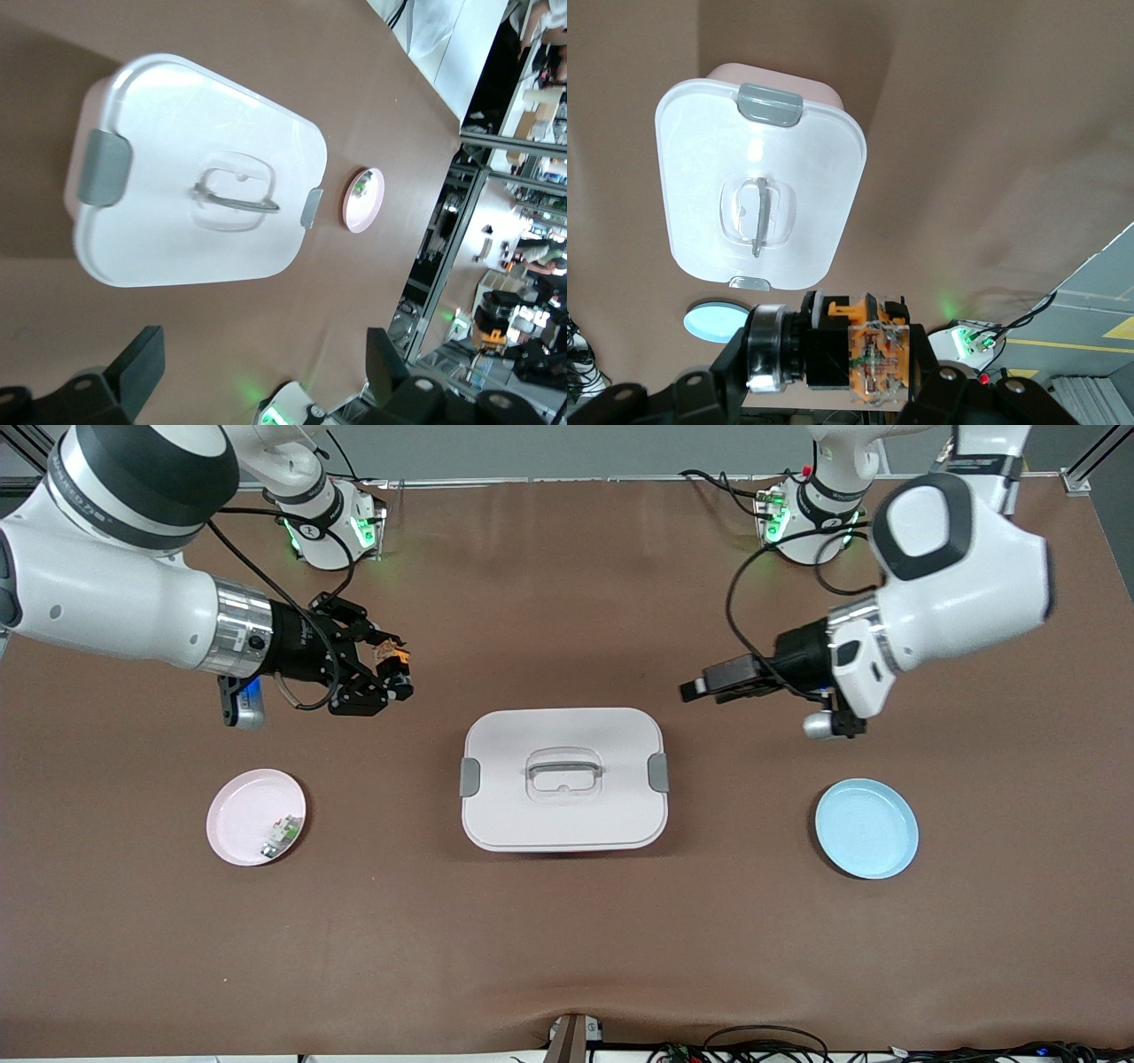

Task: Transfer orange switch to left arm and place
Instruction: 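Lift the switch with the right gripper while the left gripper approaches, then carry the switch above the box toward the left gripper and grasp it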

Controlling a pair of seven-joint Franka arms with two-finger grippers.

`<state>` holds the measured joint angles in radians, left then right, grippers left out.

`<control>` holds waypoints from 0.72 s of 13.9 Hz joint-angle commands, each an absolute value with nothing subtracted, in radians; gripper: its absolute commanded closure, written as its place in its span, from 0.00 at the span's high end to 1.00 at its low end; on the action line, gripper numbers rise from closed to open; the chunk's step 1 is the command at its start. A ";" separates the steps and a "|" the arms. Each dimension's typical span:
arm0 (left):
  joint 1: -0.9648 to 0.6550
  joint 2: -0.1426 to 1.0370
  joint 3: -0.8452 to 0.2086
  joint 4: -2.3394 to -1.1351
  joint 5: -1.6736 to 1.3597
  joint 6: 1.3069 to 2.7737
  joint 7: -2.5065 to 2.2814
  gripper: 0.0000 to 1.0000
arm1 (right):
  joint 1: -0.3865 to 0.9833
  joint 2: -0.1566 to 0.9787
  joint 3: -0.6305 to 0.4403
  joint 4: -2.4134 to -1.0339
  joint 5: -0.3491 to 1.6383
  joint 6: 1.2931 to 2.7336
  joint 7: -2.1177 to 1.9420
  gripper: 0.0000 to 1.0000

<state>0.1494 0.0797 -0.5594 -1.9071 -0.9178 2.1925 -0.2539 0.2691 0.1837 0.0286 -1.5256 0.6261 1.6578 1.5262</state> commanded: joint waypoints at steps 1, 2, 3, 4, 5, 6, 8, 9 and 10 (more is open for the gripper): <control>0.132 0.099 -0.647 -1.927 -0.942 2.359 -0.340 1.00 | 0.296 0.190 0.017 -1.508 0.626 1.666 1.563 0.00; 0.102 0.118 -0.661 -1.928 -0.942 2.414 -0.379 1.00 | 0.301 0.193 0.017 -1.508 0.626 1.667 1.563 0.00; 0.057 0.135 -0.663 -1.927 -0.942 2.469 -0.405 1.00 | 0.301 0.195 0.017 -1.509 0.624 1.670 1.574 0.00; 0.011 0.155 -0.663 -1.927 -0.942 2.530 -0.420 1.00 | 0.304 0.201 0.018 -1.508 0.624 1.672 1.581 0.00; -0.027 0.172 -0.663 -1.928 -0.942 2.577 -0.429 1.00 | 0.317 0.207 0.017 -1.508 0.623 1.680 1.588 0.00; -0.052 0.190 -0.663 -1.928 -0.942 2.603 -0.442 1.00 | 0.324 0.213 0.017 -1.509 0.615 1.696 1.592 0.00; -0.099 0.224 -0.663 -1.927 -0.940 2.655 -0.446 1.00 | 0.347 0.235 0.017 -1.509 0.606 1.715 1.603 0.00; -0.127 0.235 -0.663 -1.928 -0.940 2.693 -0.448 1.00 | 0.351 0.242 0.017 -1.509 0.601 1.729 1.603 0.00; -0.149 0.248 -0.663 -1.928 -0.940 2.727 -0.448 1.00 | 0.353 0.251 0.017 -1.509 0.594 1.736 1.603 0.00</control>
<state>-0.1134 0.2280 -0.6623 -1.9316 -0.9201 2.6656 -0.4470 0.3336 0.2309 0.0275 -1.5268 0.6155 1.7232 1.5803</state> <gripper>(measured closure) 0.000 0.273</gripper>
